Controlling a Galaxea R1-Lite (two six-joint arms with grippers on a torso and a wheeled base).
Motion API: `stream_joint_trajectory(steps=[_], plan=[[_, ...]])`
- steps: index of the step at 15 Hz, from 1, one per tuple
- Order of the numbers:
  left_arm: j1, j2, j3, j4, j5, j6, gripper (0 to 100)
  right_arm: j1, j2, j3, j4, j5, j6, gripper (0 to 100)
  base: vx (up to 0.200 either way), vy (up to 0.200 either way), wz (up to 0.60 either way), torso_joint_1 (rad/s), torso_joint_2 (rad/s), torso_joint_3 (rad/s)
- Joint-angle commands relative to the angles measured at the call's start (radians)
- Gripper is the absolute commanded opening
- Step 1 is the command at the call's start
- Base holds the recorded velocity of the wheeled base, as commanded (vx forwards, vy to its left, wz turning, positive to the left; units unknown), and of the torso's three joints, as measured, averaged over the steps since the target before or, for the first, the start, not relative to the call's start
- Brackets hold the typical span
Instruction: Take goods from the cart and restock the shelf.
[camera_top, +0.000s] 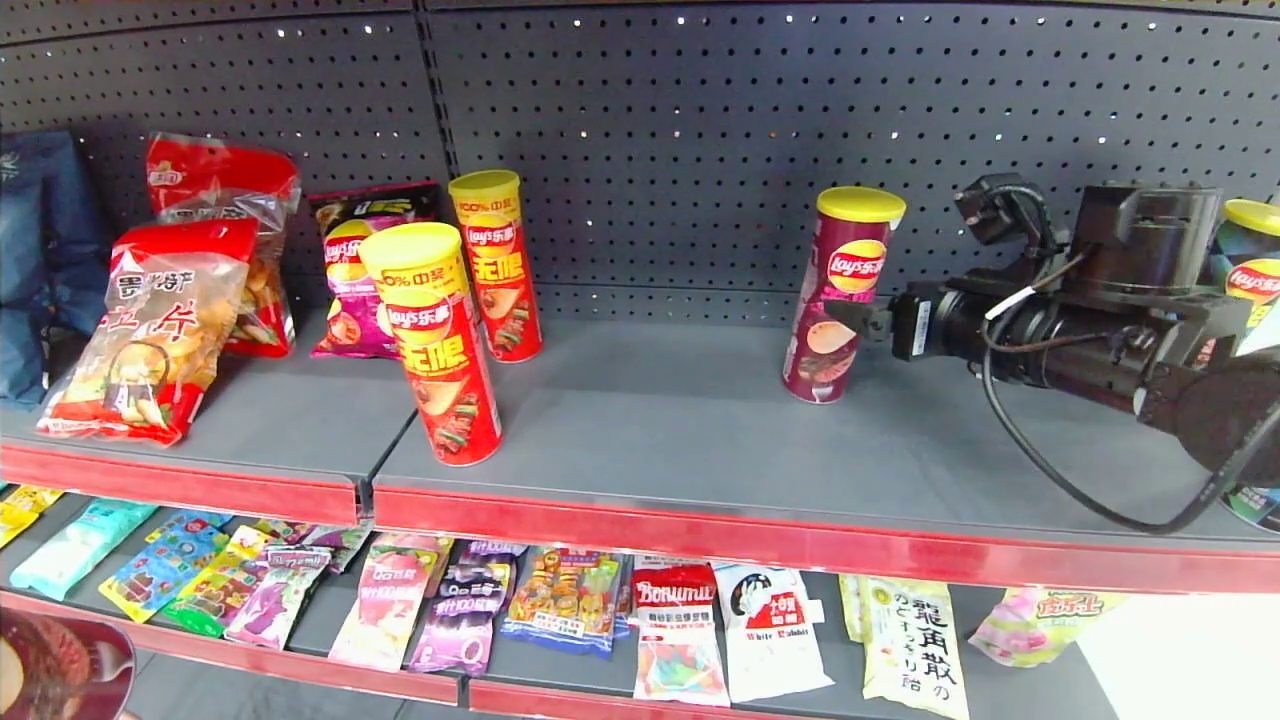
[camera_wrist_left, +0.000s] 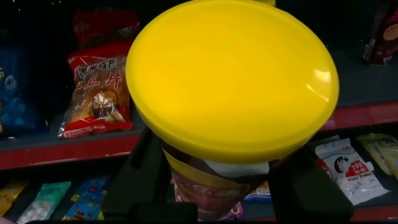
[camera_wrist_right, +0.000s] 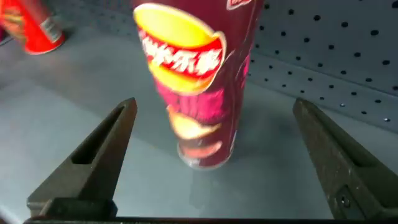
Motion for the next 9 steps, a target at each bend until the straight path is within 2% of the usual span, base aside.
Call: stream_joint_trajectory(steps=[1,9], plan=[[0.000,0.004,0.001,0.000,0.000,0.000,0,0.009,0.048,-0.038,-0.017,-0.009,0.016,100,0.000,0.000,0.00,0.000,0.00,0.000],[0.000,0.002,0.004,0.000,0.000,0.000,0,0.041,0.146,-0.159,-0.017,-0.044,0.035,100,0.000,0.000,0.00,0.000,0.00,0.000]])
